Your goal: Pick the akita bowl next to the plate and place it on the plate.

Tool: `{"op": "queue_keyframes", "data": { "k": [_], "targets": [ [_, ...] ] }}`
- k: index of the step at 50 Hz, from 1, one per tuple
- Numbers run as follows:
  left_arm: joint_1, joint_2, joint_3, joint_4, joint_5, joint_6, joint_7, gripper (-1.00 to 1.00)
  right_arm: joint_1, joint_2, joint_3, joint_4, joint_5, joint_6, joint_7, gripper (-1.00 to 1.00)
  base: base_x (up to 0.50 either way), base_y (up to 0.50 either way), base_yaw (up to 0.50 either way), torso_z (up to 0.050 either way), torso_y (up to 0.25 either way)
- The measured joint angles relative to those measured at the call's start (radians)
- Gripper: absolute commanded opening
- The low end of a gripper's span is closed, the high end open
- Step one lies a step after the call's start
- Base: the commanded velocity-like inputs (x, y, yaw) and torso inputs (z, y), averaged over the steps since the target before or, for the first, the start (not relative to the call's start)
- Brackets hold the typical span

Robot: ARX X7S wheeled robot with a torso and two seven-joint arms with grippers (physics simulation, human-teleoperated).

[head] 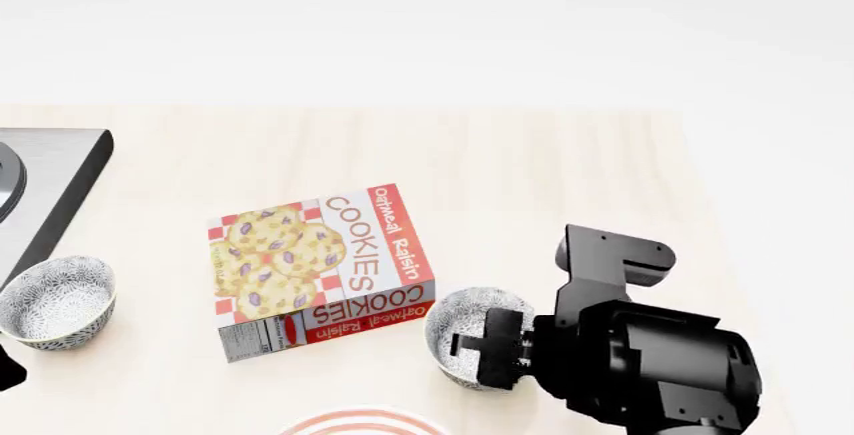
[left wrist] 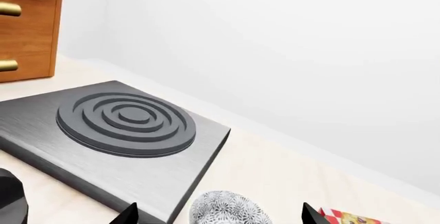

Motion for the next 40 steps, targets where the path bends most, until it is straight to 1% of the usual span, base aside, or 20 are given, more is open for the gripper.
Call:
{"op": "queue_keyframes", "data": {
  "k": [11, 19, 28, 40],
  "targets": [
    [0.001, -0.002, 0.002, 0.002, -0.003, 0.0, -0.004, 1.0, -0.027, 0.007, 0.009, -0.066, 0.002, -0.008, 0.047, -1.0, 0.0, 0.0, 0.0, 0.0, 0.0],
    [0.003, -0.003, 0.003, 0.005, -0.006, -0.001, -0.007, 1.0, -0.068, 0.019, 0.01, -0.178, 0.02, 0.016, 0.084, -1.0, 0.0, 0.0, 0.0, 0.0, 0.0],
    [0.007, -0.005, 0.004, 0.011, -0.009, -0.002, -0.011, 1.0, -0.137, 0.05, 0.014, -0.392, 0.038, 0.092, 0.148, -1.0, 0.0, 0.0, 0.0, 0.0, 0.0],
    [0.009, -0.006, 0.007, 0.014, -0.01, 0.0, -0.016, 1.0, -0.208, 0.095, 0.057, -0.704, 0.098, 0.243, 0.254, -1.0, 0.0, 0.0, 0.0, 0.0, 0.001]
  ]
}}
